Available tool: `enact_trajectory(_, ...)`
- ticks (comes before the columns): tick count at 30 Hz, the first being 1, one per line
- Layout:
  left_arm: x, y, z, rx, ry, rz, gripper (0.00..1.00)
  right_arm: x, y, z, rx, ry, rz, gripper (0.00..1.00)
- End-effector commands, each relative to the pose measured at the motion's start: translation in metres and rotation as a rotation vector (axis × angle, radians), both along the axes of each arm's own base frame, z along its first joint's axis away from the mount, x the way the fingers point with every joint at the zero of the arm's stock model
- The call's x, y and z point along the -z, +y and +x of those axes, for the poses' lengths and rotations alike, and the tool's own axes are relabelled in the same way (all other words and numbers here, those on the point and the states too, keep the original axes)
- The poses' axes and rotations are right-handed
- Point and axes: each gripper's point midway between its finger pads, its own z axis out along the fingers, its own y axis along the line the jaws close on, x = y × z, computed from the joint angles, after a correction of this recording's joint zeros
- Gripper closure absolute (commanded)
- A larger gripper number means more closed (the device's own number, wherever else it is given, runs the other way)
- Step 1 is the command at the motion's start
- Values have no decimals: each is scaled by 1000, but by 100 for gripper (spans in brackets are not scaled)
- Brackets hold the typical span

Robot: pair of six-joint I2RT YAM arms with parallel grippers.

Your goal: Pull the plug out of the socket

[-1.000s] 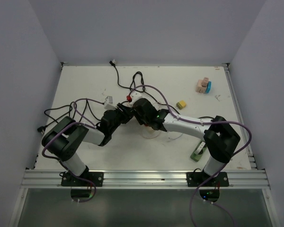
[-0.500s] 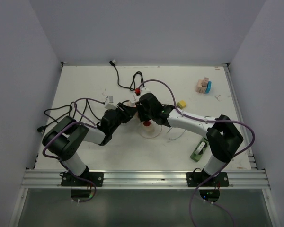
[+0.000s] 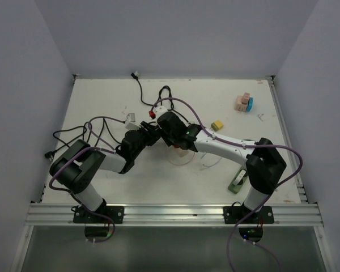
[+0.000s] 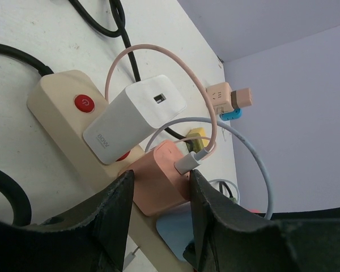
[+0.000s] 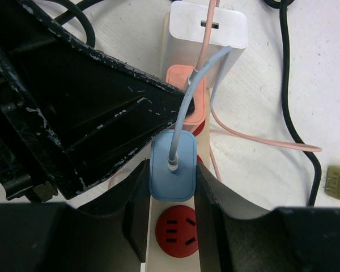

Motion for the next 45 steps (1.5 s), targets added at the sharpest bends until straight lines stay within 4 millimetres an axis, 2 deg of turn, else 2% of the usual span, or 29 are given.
enact_trajectory(1,159,73,-88,6,491,483,55,-171,65,9,-67,-313,425,100)
enact_trajectory(2,159,73,-87,5,488,482,55,-183,58,12,-46,-314,491,100)
enact_trajectory(3,158,73,-87,6,488,482,55,-175,50,14,-17,-285,516,100)
enact_trajectory(4,158,73,-87,6,487,483,55,-176,46,15,32,-241,589,100)
enact_trajectory(5,159,73,-88,9,490,485,55,-170,31,26,79,-219,609,100)
enact_trajectory(8,159,73,-87,7,489,486,55,-171,21,30,123,-119,682,100)
enact_trajectory(13,161,72,-87,10,496,492,55,-157,18,34,179,-66,616,100)
enact_trajectory(21,160,70,-88,17,498,485,54,-161,17,35,128,-123,611,100)
enact_trajectory(25,154,70,-86,23,486,465,47,-172,-22,52,225,-184,599,100)
enact_trajectory(27,150,71,-84,24,470,454,45,-186,-41,55,252,-210,614,100)
enact_trajectory(28,145,69,-82,29,454,439,41,-190,-56,61,281,-224,618,100)
enact_trajectory(29,141,67,-80,36,436,429,39,-203,-66,59,289,-244,629,100)
enact_trajectory(31,132,60,-79,69,407,403,31,-213,-87,62,317,-278,622,100)
enact_trajectory(34,114,48,-75,115,347,362,24,-217,-127,68,412,-332,598,100)
enact_trajectory(35,108,46,-73,122,327,349,23,-204,-138,69,444,-320,583,100)
enact_trajectory(36,95,43,-72,127,290,328,21,-205,-157,71,490,-335,602,100)
enact_trajectory(37,87,42,-71,135,270,324,19,-188,-167,72,520,-319,591,100)
enact_trajectory(38,80,42,-70,136,251,323,17,-181,-175,72,544,-316,594,100)
enact_trajectory(39,62,40,-66,133,203,308,13,-175,-183,72,571,-309,611,100)
enact_trajectory(40,54,41,-65,134,179,315,11,-155,-195,75,597,-279,610,100)
enact_trajectory(41,48,42,-64,134,172,322,8,-144,-201,76,614,-261,616,100)
enact_trajectory(42,32,42,-62,126,133,313,5,-134,-213,80,659,-242,641,100)
enact_trajectory(43,26,43,-60,123,116,326,4,-113,-213,79,656,-195,652,100)
enact_trajectory(45,12,44,-60,123,96,332,1,-94,-224,83,692,-147,699,99)
